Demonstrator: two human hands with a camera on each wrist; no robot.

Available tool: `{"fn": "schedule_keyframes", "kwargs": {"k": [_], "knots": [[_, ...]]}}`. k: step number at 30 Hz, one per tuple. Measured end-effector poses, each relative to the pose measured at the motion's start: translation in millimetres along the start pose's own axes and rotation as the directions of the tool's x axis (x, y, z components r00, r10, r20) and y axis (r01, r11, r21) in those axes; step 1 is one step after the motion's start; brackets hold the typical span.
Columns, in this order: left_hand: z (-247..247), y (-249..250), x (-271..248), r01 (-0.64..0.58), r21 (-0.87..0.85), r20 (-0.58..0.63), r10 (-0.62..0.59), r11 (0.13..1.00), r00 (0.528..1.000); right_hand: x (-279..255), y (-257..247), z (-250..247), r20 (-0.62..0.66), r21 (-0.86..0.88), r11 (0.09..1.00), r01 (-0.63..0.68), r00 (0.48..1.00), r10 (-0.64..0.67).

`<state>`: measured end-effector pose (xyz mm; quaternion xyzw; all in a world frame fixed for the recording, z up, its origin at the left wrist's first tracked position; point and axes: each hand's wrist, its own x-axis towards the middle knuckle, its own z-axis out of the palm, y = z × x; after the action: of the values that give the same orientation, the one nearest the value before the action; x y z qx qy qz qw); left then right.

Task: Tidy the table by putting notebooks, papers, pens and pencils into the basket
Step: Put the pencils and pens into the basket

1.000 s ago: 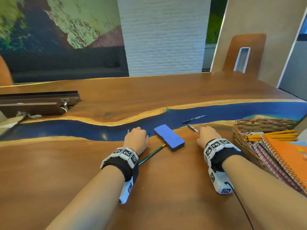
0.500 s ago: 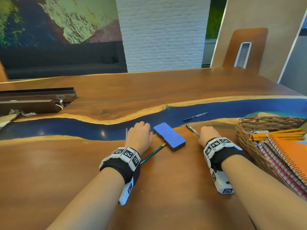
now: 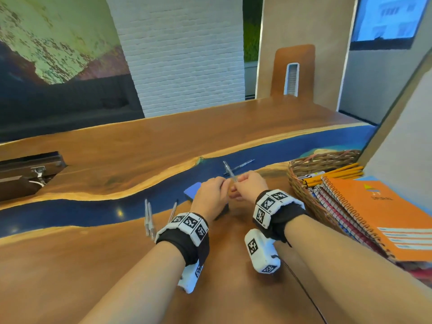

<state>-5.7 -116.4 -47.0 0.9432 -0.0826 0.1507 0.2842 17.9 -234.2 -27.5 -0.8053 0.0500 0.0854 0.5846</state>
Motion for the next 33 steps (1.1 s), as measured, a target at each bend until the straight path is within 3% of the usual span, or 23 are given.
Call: {"fn": "schedule_keyframes", "kwargs": {"k": [5, 9, 12, 15, 17, 20, 23, 26, 29, 33], "knots": [[4.9, 39.8, 32.6, 0.091, -0.248, 0.045, -0.082, 0.964, 0.996, -1.4, -19.6, -37.4, -0.088, -0.243, 0.960, 0.137, 0.983, -0.162], [8.5, 79.2, 63.3, 0.216, -0.439, 0.205, -0.137, 0.872, 0.969, -4.9, -34.5, -91.2, -0.087, -0.362, 0.916, 0.172, 0.972, -0.217], [13.8, 112.8, 78.4, 0.294, -0.585, 0.317, -0.120, 0.756, 0.941, -8.1, -39.1, -131.5, -0.118, -0.327, 0.930, 0.168, 0.969, -0.216], [27.3, 138.0, 88.9, 0.277, -0.604, 0.345, -0.068, 0.747, 0.936, -5.8, -36.7, -164.0, -0.128, -0.315, 0.942, 0.119, 0.978, -0.167], [40.1, 152.1, 94.9, 0.203, -0.551, 0.331, -0.012, 0.809, 0.944, -2.3, -32.9, -184.1, -0.185, -0.332, 0.939, 0.088, 0.970, -0.156], [57.2, 166.1, 101.9, -0.052, -0.268, 0.282, 0.130, 0.962, 0.950, 7.6, -25.8, -206.4, -0.306, -0.269, 0.963, 0.016, 0.947, -0.101], [71.6, 175.2, 106.9, -0.214, -0.101, 0.314, 0.235, 0.972, 0.920, 18.8, -20.5, -223.0, -0.359, -0.184, 0.983, -0.024, 0.932, -0.044], [83.2, 177.8, 109.4, -0.258, -0.002, 0.365, 0.241, 0.966, 0.900, 26.7, -13.5, -233.7, -0.362, -0.337, 0.939, -0.063, 0.930, -0.068], [92.4, 173.0, 113.5, -0.276, 0.085, 0.428, 0.215, 0.957, 0.878, 33.1, -5.4, -234.8, -0.351, -0.554, 0.820, -0.144, 0.933, -0.073], [98.8, 165.5, 114.7, -0.285, 0.152, 0.480, 0.181, 0.946, 0.858, 46.1, 6.6, -230.9, -0.338, -0.627, 0.757, -0.185, 0.940, -0.049]]}}
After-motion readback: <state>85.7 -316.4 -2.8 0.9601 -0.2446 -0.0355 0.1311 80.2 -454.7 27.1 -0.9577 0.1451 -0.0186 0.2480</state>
